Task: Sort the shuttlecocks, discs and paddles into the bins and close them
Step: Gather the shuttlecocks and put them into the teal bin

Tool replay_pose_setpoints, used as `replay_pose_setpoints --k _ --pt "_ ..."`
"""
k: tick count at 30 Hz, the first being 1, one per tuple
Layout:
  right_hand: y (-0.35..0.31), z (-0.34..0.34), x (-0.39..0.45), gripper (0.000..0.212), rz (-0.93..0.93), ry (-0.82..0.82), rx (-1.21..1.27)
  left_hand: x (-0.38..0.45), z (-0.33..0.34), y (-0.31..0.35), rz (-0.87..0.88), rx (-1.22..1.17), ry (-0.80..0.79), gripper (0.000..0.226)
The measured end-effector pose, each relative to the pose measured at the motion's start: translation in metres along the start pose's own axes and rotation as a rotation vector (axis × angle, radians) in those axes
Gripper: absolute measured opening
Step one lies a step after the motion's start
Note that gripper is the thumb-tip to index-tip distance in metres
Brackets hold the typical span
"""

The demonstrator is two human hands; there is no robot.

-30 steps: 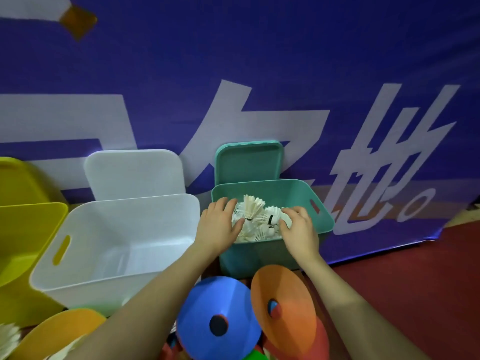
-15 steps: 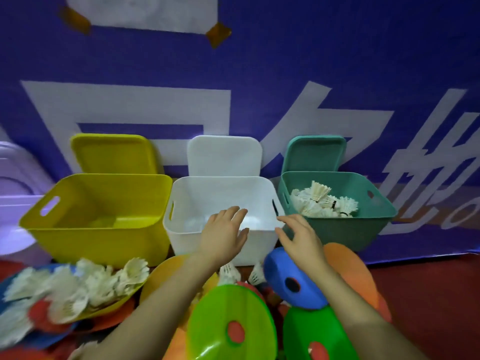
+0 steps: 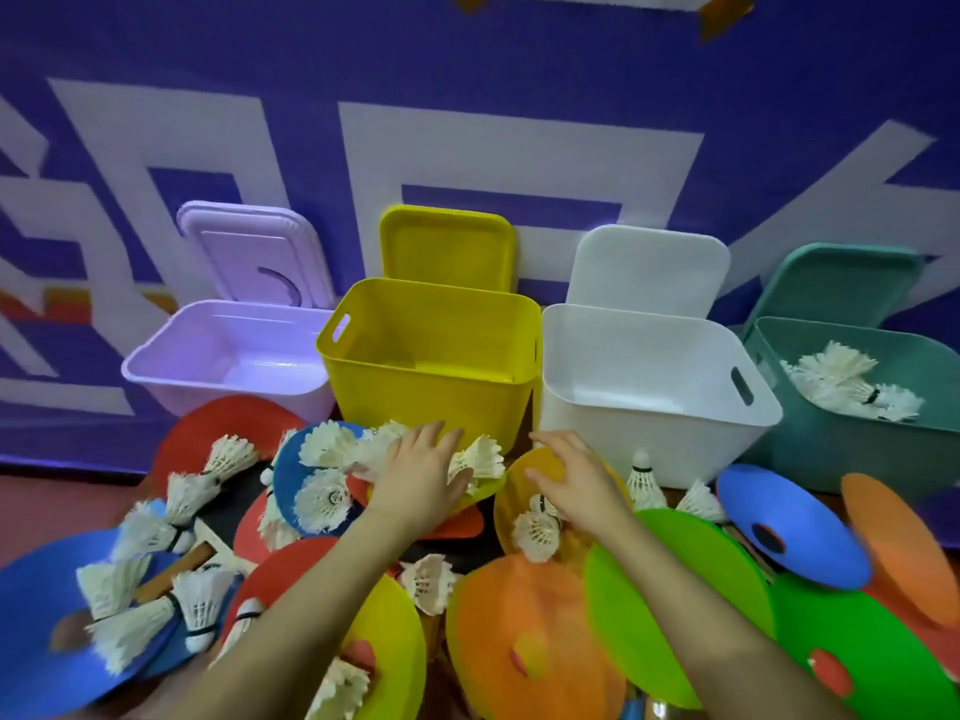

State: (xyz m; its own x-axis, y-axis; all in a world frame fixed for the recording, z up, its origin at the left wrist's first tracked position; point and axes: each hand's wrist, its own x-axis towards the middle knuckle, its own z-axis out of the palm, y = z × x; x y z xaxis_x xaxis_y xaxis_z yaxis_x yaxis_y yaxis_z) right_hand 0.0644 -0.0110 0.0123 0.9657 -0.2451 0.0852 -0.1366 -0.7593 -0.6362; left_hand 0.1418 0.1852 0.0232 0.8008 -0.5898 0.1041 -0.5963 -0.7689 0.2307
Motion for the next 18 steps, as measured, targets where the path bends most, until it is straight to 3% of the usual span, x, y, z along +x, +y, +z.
replay_pose_setpoints --k 4,8,12,15,18 --pt "-0.017 0.028 0.019 0.069 0.004 -0.192 -0.102 -0.016 0.007 -0.042 -0.153 0.023 -0.074 0.069" --pt "-0.017 0.046 0.045 0.078 0.024 -0.285 -0.222 -0.017 0.019 -0.067 -0.217 -0.003 -0.135 0.077" --pt "-0.012 0.058 0.068 0.082 0.031 -0.357 -0.289 -0.008 0.027 -0.07 -0.151 0.025 -0.126 0.092" --pt "-0.008 0.066 0.076 0.081 0.014 -0.412 -0.352 0.004 0.03 -0.063 -0.092 0.082 -0.119 0.087" --pt "-0.004 0.07 0.075 0.073 0.02 -0.347 -0.305 0.01 0.031 -0.058 -0.057 0.145 -0.167 0.078"
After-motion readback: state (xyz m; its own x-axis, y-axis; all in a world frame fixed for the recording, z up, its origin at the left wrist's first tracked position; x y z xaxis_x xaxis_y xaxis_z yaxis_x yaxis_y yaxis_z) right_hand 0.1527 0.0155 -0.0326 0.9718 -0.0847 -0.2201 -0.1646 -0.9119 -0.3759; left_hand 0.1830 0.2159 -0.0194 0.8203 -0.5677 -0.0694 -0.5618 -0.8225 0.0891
